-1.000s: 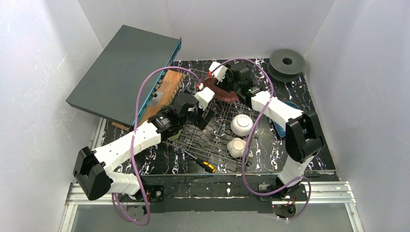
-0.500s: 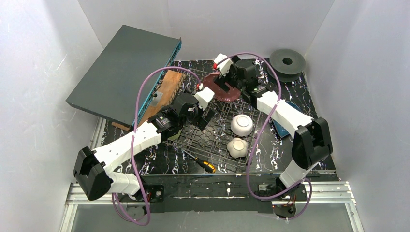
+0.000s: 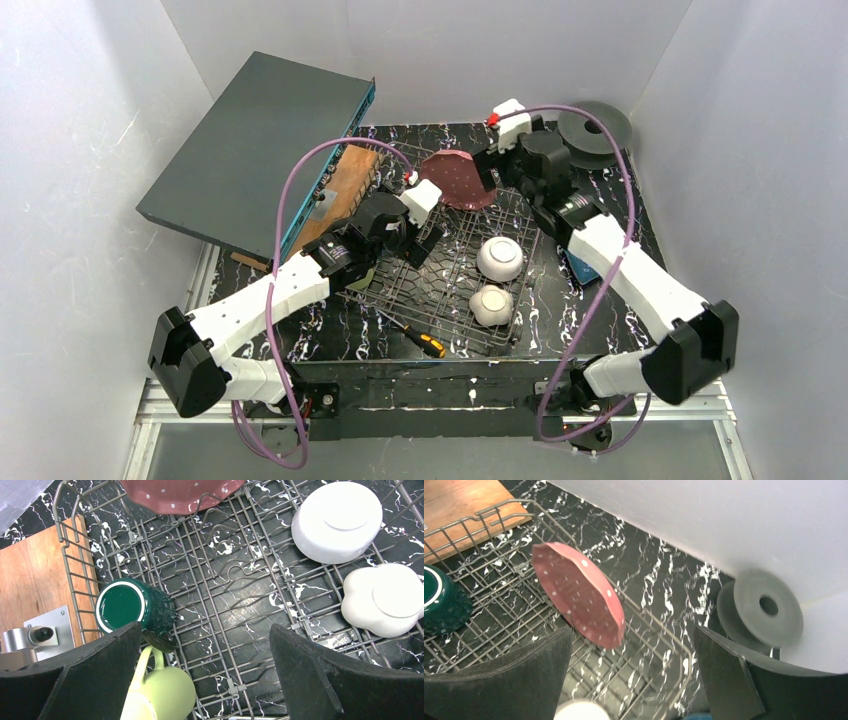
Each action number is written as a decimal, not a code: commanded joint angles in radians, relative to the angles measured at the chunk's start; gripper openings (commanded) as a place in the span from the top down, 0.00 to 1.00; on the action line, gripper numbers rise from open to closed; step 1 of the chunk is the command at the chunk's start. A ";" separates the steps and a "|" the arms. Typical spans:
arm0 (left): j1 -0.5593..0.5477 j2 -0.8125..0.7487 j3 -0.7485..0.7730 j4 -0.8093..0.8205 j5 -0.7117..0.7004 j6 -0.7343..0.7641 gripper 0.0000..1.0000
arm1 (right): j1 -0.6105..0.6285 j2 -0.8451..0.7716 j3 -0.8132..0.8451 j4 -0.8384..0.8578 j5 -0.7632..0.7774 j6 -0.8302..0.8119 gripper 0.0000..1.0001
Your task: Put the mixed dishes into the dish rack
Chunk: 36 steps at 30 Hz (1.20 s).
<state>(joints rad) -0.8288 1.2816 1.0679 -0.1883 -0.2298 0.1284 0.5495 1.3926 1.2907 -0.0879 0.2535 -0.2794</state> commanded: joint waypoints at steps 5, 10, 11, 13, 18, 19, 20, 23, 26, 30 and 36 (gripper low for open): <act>-0.007 -0.032 0.006 -0.009 -0.019 0.012 0.01 | -0.052 -0.245 -0.228 -0.031 0.208 0.264 0.02; -0.006 -0.034 0.009 -0.014 -0.019 0.014 0.01 | -0.282 -0.441 -0.383 -0.030 0.184 0.506 0.06; -0.006 -0.038 0.010 -0.014 -0.020 0.017 0.01 | -0.332 -0.467 -0.411 -0.033 0.183 0.556 0.05; -0.006 -0.040 0.009 -0.016 -0.018 0.020 0.01 | -0.437 -0.499 -0.463 -0.055 0.187 0.653 0.04; -0.006 -0.035 0.015 -0.022 -0.005 0.019 0.01 | -0.669 -0.490 -0.567 -0.131 0.159 0.874 0.04; -0.006 -0.035 0.016 -0.023 -0.002 0.018 0.01 | -0.712 -0.480 -0.584 -0.137 0.136 0.905 0.02; -0.006 -0.034 0.016 -0.022 0.001 0.016 0.01 | -0.758 -0.470 -0.605 -0.131 0.095 0.920 0.02; -0.006 -0.035 0.017 -0.025 0.003 0.015 0.01 | -0.890 -0.435 -0.669 -0.048 -0.030 0.919 0.02; -0.006 -0.038 0.019 -0.025 0.007 0.014 0.01 | -1.000 -0.385 -0.702 0.009 -0.175 0.917 0.02; -0.006 -0.039 0.022 -0.026 0.012 0.011 0.01 | -1.046 -0.305 -0.695 0.051 -0.325 0.874 0.02; -0.006 -0.042 0.024 -0.027 0.023 0.006 0.01 | -1.065 -0.185 -0.683 0.078 -0.413 0.905 0.06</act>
<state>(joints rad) -0.8288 1.2808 1.0683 -0.2028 -0.2192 0.1375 -0.4988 1.1599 0.5797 -0.0795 -0.0540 0.6010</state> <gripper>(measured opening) 0.992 0.969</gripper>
